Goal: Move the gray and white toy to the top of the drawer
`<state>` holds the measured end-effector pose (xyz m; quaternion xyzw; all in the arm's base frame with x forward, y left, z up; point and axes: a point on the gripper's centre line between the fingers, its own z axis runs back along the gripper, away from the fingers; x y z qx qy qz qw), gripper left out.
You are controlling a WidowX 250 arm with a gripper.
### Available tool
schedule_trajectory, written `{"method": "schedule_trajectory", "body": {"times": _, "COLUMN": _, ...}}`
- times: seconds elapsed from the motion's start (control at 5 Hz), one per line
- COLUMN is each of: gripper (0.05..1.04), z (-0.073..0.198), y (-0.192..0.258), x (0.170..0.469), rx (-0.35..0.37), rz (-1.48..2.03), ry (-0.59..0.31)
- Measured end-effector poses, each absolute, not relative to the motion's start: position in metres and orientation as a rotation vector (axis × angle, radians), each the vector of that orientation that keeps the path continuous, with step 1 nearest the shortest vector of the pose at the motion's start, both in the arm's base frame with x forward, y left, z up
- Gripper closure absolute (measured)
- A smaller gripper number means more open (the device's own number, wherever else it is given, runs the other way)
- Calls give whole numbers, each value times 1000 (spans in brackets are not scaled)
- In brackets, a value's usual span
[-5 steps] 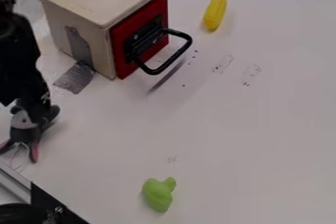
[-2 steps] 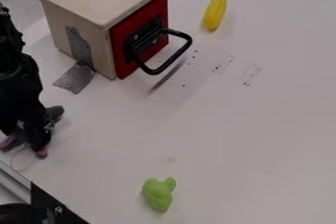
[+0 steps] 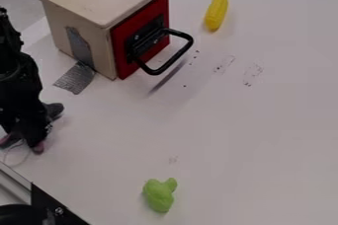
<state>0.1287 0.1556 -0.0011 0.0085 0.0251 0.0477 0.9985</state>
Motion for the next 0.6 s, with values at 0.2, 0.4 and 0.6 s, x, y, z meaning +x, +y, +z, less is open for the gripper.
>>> {"method": "schedule_trajectory", "body": {"times": 0.2, "gripper": 595, "z": 43, "y": 149, "x": 130, "rx": 11, "rz": 103, "ry": -9}}
{"method": "schedule_trajectory", "body": {"times": 0.4, "gripper": 599, "z": 86, "y": 150, "x": 144, "rx": 7, "rz": 135, "ry": -76}}
{"method": "schedule_trajectory", "body": {"times": 0.6, "gripper": 599, "z": 122, "y": 158, "x": 177, "rx": -4, "rz": 144, "ry": -141}}
